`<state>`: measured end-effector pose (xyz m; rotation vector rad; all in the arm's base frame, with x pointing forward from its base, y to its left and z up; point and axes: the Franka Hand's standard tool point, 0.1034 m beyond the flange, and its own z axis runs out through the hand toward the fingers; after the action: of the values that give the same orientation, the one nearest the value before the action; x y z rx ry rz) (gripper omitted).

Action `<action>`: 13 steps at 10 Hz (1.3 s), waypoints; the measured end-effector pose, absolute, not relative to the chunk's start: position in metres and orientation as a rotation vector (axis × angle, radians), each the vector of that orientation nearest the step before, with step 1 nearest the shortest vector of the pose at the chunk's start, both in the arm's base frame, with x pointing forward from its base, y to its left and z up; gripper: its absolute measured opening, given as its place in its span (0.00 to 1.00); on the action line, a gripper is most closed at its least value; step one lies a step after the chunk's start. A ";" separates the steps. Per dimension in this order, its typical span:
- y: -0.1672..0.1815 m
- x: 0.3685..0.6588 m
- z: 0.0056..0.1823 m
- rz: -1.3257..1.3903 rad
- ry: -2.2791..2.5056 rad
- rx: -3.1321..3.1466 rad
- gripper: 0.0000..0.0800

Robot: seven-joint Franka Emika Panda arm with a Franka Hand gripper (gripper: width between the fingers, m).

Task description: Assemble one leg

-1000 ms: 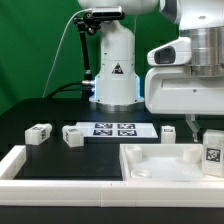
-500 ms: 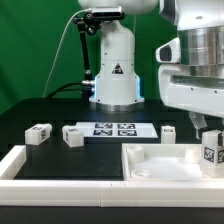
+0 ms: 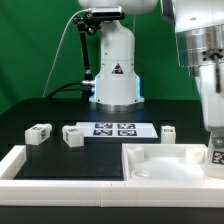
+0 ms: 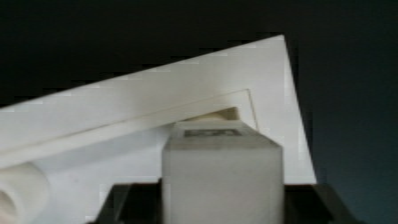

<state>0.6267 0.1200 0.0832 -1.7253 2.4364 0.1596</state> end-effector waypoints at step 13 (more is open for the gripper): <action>0.127 0.624 0.085 0.141 1.767 -2.416 0.81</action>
Offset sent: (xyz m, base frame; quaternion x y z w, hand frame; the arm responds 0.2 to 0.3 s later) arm 0.0000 0.0000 0.0000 0.0000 0.0000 0.2085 0.9780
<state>0.6241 0.1270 0.0847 -2.4155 1.7669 0.1412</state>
